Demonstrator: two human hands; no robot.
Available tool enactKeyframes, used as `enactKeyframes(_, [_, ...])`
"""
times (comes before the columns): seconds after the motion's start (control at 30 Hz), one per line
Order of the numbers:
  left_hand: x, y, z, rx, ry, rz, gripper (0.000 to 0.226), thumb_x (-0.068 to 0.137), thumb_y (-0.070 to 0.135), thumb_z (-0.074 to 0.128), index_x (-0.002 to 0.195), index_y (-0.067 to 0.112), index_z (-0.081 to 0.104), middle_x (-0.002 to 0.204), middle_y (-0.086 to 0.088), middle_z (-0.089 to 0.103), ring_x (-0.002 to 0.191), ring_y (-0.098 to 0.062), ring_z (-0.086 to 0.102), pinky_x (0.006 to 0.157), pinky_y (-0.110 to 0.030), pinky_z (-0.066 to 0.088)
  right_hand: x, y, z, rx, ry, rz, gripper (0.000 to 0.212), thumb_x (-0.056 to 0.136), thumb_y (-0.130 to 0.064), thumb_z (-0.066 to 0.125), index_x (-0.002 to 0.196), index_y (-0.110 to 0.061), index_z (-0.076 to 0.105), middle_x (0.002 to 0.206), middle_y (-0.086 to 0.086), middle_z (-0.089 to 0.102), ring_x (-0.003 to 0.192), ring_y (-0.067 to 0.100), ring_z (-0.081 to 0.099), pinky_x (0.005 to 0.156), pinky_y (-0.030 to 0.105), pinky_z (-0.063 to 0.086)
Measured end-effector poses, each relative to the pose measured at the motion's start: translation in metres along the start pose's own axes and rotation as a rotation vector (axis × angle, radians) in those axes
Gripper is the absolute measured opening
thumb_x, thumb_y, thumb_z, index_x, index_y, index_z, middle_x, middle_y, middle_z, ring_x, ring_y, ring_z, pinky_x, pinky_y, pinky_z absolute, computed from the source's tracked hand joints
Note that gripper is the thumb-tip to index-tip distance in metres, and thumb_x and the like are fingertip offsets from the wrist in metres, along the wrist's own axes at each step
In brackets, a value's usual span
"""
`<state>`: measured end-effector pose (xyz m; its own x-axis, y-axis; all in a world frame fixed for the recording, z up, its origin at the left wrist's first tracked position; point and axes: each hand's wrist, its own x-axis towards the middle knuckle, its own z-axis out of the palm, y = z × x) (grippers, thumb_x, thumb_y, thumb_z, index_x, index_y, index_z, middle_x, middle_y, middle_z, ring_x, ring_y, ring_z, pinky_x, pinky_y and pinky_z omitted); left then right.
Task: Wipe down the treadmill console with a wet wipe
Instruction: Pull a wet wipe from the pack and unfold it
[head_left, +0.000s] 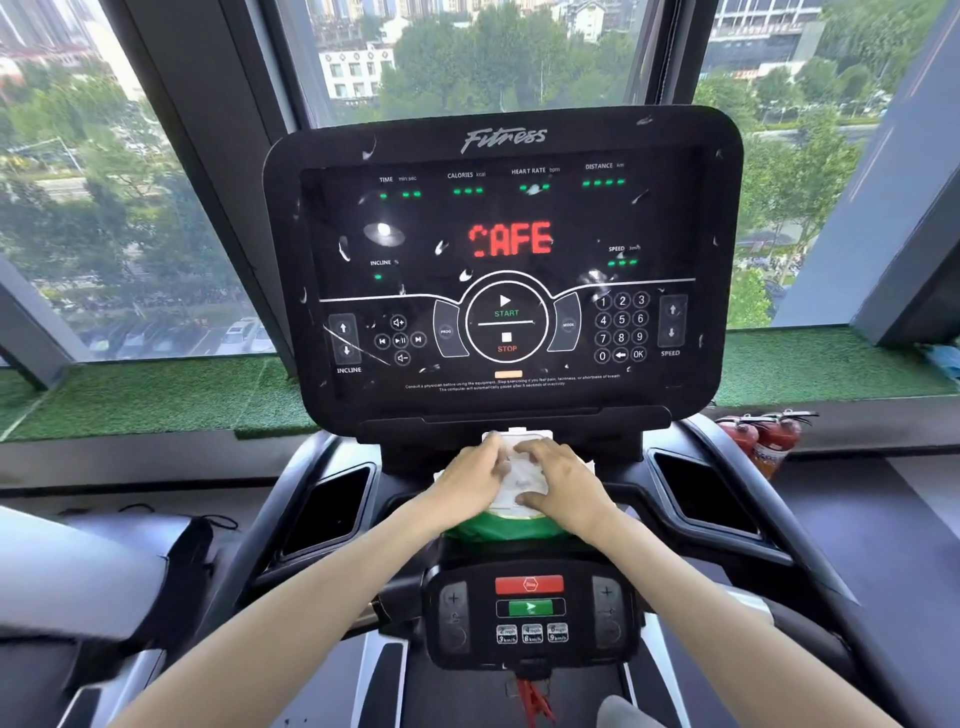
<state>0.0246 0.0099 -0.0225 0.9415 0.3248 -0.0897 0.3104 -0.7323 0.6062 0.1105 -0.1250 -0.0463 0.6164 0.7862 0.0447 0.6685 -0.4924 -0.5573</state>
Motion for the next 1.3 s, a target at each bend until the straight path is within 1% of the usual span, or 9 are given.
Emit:
enactKeyframes(0.23, [-0.008,0.007,-0.016,-0.659,0.076,-0.128,0.011,0.094,0.014,0.051,0.083,0.014,0.050,0.081,-0.007,0.056,0.076,-0.016,0.053,0.070,-0.030,0.045,0.003,-0.003,0.000,-0.057,0.004,-0.004,0.065,0.078,-0.027,0.071,0.135,-0.015,0.043,0.130,0.002,0.050,0.115,0.025,0.046,0.096,0.037,0.039])
enactKeyframes(0.37, [-0.004,0.004,-0.015,-0.363,0.122,-0.025,0.011,0.091,0.016,0.056,0.081,0.017,0.053,0.078,0.004,0.059,0.075,-0.010,0.054,0.069,-0.025,0.045,0.002,-0.005,-0.006,0.134,-0.030,0.033,0.062,0.074,-0.027,0.073,0.131,-0.022,0.049,0.116,0.001,0.062,0.106,0.024,0.050,0.091,0.035,0.040])
enactKeyframes(0.47, [-0.005,0.006,-0.012,-0.365,0.137,-0.038,0.010,0.093,0.014,0.053,0.083,0.016,0.055,0.077,0.006,0.058,0.075,-0.011,0.053,0.065,-0.020,0.042,0.000,-0.007,-0.011,0.322,0.020,0.064,0.047,0.077,-0.017,0.072,0.121,-0.023,0.057,0.104,-0.003,0.066,0.097,0.017,0.057,0.083,0.025,0.044])
enactKeyframes(0.63, [-0.008,0.012,-0.013,-0.375,0.129,0.000,0.005,0.093,0.018,0.053,0.091,0.018,0.057,0.087,0.002,0.064,0.082,-0.017,0.061,0.077,-0.040,0.053,-0.009,-0.011,-0.025,0.956,0.083,0.236,0.022,0.085,0.000,0.056,0.096,-0.014,0.069,0.088,0.003,0.070,0.081,0.016,0.063,0.073,0.028,0.051])
enactKeyframes(0.77, [-0.012,0.005,-0.016,0.273,0.324,0.317,0.038,0.089,0.021,0.060,0.125,0.017,0.047,0.119,0.005,0.048,0.102,-0.010,0.050,0.078,-0.028,0.047,-0.013,-0.004,-0.043,1.422,0.115,0.354,0.024,0.092,-0.005,0.042,0.098,0.001,0.064,0.092,0.017,0.068,0.082,0.025,0.064,0.067,0.031,0.051])
enactKeyframes(0.83, [-0.008,0.001,-0.013,0.345,0.272,0.355,0.052,0.087,0.019,0.064,0.134,0.016,0.041,0.127,0.003,0.041,0.105,-0.013,0.049,0.080,-0.025,0.045,-0.016,0.003,-0.049,1.545,0.143,0.471,0.026,0.092,-0.003,0.032,0.097,0.003,0.057,0.092,0.024,0.065,0.078,0.030,0.064,0.067,0.035,0.053])
enactKeyframes(0.93, [-0.003,-0.001,-0.008,0.274,0.302,0.328,0.037,0.091,0.016,0.057,0.127,0.017,0.049,0.120,0.006,0.044,0.091,-0.011,0.057,0.072,-0.021,0.045,-0.021,0.012,-0.049,1.273,0.139,0.657,0.024,0.092,-0.004,0.035,0.078,-0.008,0.055,0.068,0.012,0.054,0.050,0.018,0.053,0.045,0.025,0.042])
enactKeyframes(1.1, [0.000,-0.012,0.000,0.416,0.314,0.612,0.017,0.089,0.021,0.052,0.094,0.014,0.066,0.089,0.003,0.060,0.081,-0.014,0.056,0.070,-0.031,0.051,-0.022,0.009,-0.045,0.969,0.060,0.645,0.025,0.090,-0.001,0.037,0.075,-0.007,0.055,0.065,0.012,0.054,0.053,0.023,0.052,0.048,0.025,0.042])
enactKeyframes(1.3, [-0.007,-0.020,0.002,0.423,-0.023,0.588,0.028,0.087,0.033,0.062,0.112,0.020,0.067,0.107,0.004,0.058,0.103,-0.013,0.049,0.081,-0.028,0.044,-0.020,0.001,-0.049,1.022,0.006,0.709,0.004,0.068,-0.013,0.049,0.065,-0.012,0.048,0.059,0.007,0.048,0.046,0.020,0.050,0.048,0.022,0.038])
